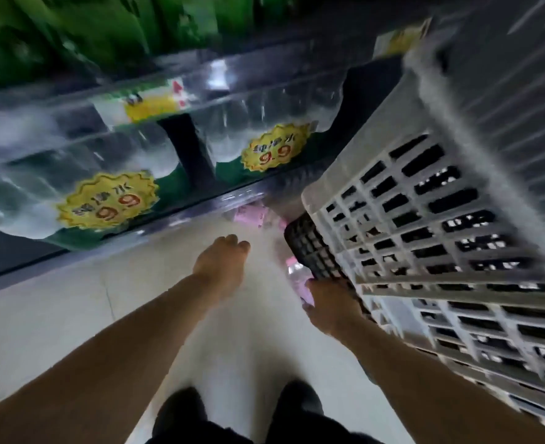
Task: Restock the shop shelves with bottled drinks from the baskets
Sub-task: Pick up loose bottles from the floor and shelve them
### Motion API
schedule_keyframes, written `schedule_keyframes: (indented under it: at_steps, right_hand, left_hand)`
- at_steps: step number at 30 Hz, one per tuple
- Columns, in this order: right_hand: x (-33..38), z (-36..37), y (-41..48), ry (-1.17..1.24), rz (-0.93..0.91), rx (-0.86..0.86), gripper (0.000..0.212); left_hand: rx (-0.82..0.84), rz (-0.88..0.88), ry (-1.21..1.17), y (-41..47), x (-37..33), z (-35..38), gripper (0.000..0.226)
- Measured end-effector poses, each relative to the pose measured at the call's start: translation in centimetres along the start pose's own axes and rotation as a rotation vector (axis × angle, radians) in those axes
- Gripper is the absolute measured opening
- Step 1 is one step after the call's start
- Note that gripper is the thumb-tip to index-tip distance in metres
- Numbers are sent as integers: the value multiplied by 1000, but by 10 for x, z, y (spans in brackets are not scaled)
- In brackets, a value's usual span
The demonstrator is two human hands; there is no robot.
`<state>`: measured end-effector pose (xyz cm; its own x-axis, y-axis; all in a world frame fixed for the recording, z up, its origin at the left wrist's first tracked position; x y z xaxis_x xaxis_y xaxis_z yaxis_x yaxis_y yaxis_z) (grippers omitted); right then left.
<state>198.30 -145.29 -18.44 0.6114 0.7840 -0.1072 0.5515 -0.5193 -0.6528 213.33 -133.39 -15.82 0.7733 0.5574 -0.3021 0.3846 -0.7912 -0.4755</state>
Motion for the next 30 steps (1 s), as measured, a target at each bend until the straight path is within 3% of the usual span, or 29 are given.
schedule_keyframes:
  at_steps: [5, 10, 14, 18, 23, 25, 30]
  right_hand:
    - [11, 64, 60, -99, -12, -24, 60]
    - [21, 81, 96, -188, -23, -155, 75]
    - [32, 85, 111, -227, -19, -154, 90]
    - [39, 82, 118, -199, -34, -129, 76]
    - [36, 79, 126, -96, 1, -28, 66]
    - [36, 78, 129, -42, 36, 11, 67]
    - [46, 69, 135, 407, 54, 180, 73]
  left_hand:
    - [43, 32, 69, 63, 30, 55, 40]
    - [11, 115, 208, 114, 46, 78, 67]
    - [15, 207, 292, 141, 51, 87, 83]
    - [-28, 162, 215, 159, 57, 72, 88]
    - [-15, 70, 154, 147, 63, 83, 70]
    - [47, 33, 10, 135, 71, 99, 68]
    - [300, -151, -865, 81, 86, 147, 94]
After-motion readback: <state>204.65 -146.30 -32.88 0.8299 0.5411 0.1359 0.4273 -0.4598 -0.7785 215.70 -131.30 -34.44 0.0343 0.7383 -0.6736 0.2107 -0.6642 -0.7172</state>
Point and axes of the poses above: each hand's wrist, its own y-axis towards the middle knuckle, its own z-axis out of the palm, x = y × z, the point moved 10 cm from there along y, towards the middle knuckle, and after that the axes turned 14 degrees about z, right-handed, at the moved point
